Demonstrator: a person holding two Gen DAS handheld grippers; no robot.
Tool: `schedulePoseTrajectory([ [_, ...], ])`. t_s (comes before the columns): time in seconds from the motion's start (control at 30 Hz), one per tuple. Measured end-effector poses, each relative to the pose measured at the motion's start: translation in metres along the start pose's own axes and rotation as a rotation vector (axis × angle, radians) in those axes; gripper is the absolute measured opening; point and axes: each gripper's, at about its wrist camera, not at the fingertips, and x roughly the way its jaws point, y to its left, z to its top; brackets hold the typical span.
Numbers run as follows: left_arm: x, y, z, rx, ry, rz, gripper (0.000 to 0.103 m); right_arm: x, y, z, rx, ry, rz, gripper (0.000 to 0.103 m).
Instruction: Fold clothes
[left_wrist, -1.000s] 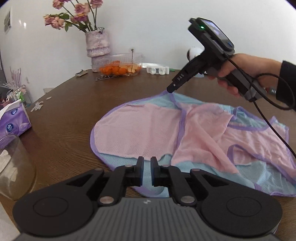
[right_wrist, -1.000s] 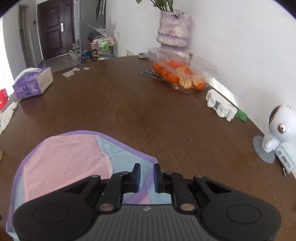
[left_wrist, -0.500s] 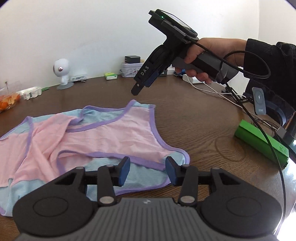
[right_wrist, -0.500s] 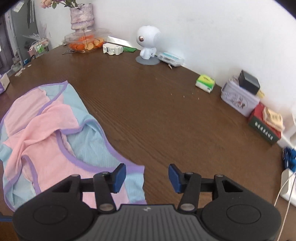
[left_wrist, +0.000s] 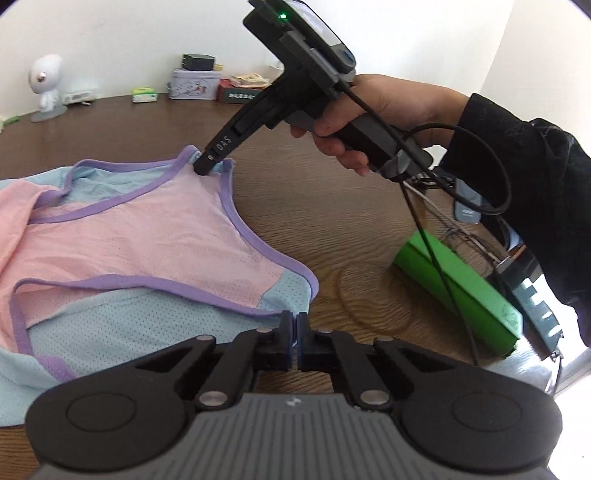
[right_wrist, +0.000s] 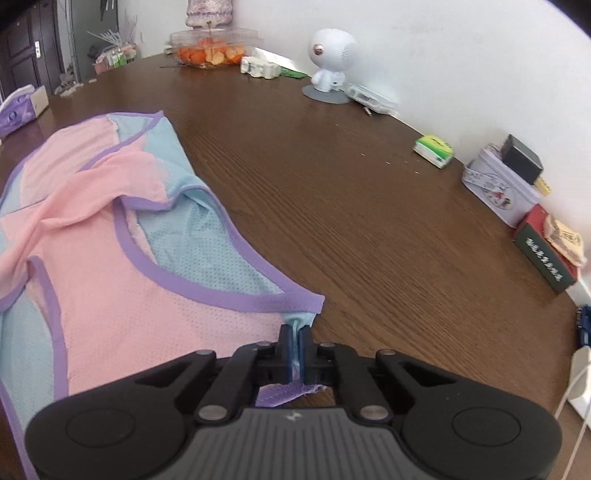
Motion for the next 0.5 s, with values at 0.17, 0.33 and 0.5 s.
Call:
schedulePoseTrajectory([
  [0.17,0.01,-0.034,0.011,0.057,-0.03,-0.059,0.022,-0.019,-0.024,-0.021,-0.015,0.07,-0.106,0.006],
  [0.33,-0.054,0.0,0.005,0.12,-0.135,-0.041,0.056,-0.085,-0.009,-0.041,-0.012,-0.076,-0.178,0.052],
  [0.5,-0.113,0.086,-0.014,0.138,-0.208,0.259,0.081,-0.128,0.049,-0.069,-0.04,-0.2,-0.124,0.054],
])
